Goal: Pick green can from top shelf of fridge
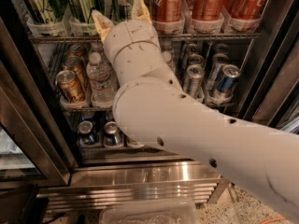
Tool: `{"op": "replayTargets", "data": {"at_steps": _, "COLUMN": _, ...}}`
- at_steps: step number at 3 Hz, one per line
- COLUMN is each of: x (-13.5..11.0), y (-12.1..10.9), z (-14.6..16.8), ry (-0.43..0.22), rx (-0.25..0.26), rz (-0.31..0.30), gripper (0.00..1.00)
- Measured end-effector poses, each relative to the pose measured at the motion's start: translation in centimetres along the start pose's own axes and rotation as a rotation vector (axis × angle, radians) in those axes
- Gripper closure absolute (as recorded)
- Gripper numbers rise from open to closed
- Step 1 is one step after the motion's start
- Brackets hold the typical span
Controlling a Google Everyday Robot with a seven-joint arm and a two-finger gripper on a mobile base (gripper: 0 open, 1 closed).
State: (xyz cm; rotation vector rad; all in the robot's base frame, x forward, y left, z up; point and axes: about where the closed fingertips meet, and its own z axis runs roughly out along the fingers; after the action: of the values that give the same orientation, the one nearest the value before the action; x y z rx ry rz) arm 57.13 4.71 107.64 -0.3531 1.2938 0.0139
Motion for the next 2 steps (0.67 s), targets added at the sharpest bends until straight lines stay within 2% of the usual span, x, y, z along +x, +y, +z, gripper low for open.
{"op": "replayTargets", "data": {"at_steps": 2, "x": 0.24, "y": -0.24, "z": 0.47, "ry": 0.007, "rx": 0.022, "rz": -0.014, "gripper": 0.33}}
